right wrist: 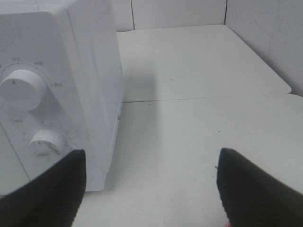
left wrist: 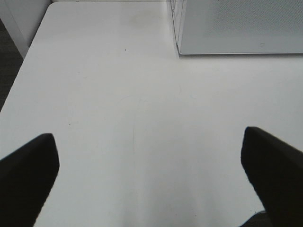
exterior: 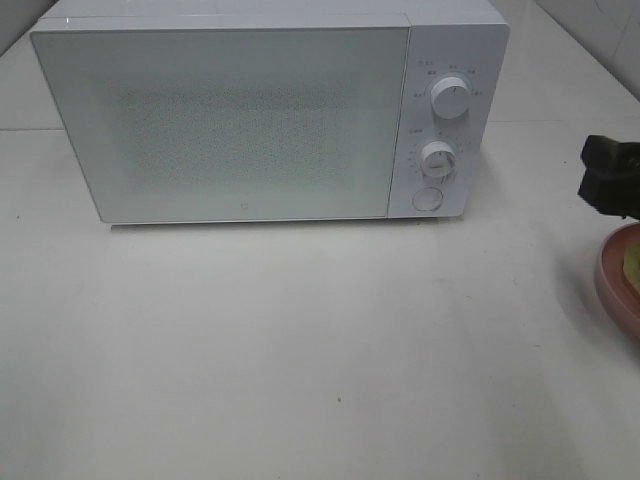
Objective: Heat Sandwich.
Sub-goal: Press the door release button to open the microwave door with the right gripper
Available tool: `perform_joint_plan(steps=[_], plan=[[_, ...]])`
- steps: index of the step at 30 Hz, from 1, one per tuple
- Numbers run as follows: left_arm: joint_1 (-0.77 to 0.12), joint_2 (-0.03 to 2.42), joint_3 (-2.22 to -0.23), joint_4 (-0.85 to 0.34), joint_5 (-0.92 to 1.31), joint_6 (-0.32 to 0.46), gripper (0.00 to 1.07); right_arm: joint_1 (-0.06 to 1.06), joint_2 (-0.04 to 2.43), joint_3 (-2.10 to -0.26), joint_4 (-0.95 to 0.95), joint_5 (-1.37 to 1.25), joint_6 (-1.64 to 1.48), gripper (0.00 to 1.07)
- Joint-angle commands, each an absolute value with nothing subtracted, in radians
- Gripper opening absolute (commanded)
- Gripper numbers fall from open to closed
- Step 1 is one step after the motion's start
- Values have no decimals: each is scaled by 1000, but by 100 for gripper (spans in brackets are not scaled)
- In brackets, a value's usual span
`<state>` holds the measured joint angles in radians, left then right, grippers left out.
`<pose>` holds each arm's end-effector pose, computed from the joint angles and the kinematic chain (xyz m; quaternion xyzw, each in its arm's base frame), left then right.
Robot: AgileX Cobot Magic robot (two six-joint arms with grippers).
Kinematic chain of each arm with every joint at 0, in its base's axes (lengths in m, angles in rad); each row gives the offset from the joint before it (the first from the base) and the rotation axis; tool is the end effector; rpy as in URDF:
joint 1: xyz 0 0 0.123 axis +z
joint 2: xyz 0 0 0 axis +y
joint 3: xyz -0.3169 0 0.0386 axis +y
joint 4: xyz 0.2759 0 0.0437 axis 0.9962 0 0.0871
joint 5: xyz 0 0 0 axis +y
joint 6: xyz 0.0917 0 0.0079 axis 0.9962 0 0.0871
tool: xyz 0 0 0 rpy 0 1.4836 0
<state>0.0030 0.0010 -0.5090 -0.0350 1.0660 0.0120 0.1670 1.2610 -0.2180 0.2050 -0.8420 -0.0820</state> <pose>-0.0151 -0.0029 0.2925 0.0046 0.8524 -0.0136 0.5227 0.2066 0.0207 0.2088 0.0087 0.7491 0.0166 0.6621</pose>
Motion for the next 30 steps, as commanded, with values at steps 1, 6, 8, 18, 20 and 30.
perform_joint_plan(steps=[1,6,8,18,20,30], plan=[[-2,1,-517,-35,1073,12,100,241,1293,-205,292,-911,-147,74],[-2,1,-517,-35,1073,12,100,345,1328,-200,419,-960,-238,74],[-2,1,-517,-35,1073,12,100,362,1333,-200,440,-966,-252,74],[-2,1,-517,-35,1073,12,100,574,1394,-200,674,-1074,-331,74],[-2,1,-517,-35,1073,12,100,609,1411,-200,717,-1097,-333,74],[-2,1,-517,-35,1073,12,100,774,1531,-201,856,-1186,-325,74]])
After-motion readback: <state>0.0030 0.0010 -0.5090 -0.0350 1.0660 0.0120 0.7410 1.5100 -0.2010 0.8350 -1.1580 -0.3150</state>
